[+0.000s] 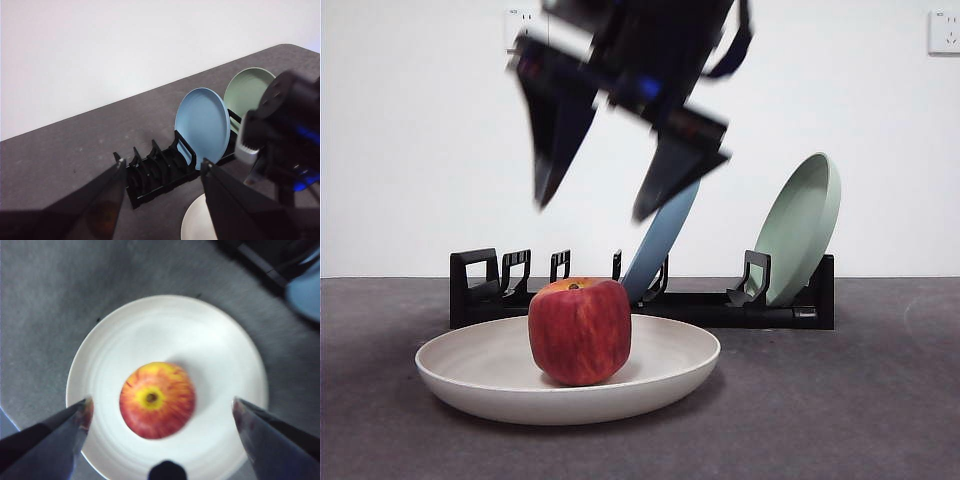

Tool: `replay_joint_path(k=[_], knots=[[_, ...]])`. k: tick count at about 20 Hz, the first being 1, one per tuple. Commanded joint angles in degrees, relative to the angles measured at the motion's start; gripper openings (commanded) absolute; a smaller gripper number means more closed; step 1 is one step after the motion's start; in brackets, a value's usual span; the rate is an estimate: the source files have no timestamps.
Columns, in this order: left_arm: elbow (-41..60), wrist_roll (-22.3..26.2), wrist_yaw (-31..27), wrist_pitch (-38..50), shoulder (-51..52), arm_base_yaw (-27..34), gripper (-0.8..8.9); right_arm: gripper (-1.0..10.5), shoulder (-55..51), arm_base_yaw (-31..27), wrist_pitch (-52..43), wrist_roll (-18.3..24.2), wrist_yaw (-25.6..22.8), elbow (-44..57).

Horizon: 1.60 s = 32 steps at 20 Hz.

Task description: Take the yellow plate from the plate rack,put the plate on the table,take the apple from the table,put the apple in the plate

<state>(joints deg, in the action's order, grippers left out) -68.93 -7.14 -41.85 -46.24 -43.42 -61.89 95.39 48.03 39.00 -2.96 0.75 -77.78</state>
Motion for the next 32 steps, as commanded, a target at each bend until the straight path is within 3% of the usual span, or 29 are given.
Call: replay_joint_path(k=[1,4,8,11,19,25,32], knots=[[0.2,0.1,0.0,1.7,-2.1,0.2,2.51,4.7,-3.7,-1.1,2.2,0.6,-3.0,-0.1],[0.2,2.8,0.2,2.4,-4.9,0.2,2.36,3.4,-7.7,-2.6,5.4,1.2,-4.4,-0.1],[0.2,6.3,0.4,2.8,-8.9,0.2,0.0,0.9,-12.7,-5.2,10.1,1.2,-4.3,-0.1],[0.2,8.3,1.1,3.1,-12.1,0.6,-0.09,-0.1,-16.2,-7.0,13.1,1.2,-4.3,-0.1],[0.4,10.4,22.3,2.0,-17.9,15.7,-0.09,-0.1,-29.8,-10.6,14.0,1.0,-6.1,2.0],[9.3,9.7,28.8,5.4,-12.1,24.6,-0.09,-0.1,-41.3,-10.6,8.0,-2.7,-8.8,13.1],[31.1,1.0,28.5,14.6,9.9,26.1,-0.09,-0.1,-56.2,-10.4,-6.5,-9.1,-8.8,35.2]])
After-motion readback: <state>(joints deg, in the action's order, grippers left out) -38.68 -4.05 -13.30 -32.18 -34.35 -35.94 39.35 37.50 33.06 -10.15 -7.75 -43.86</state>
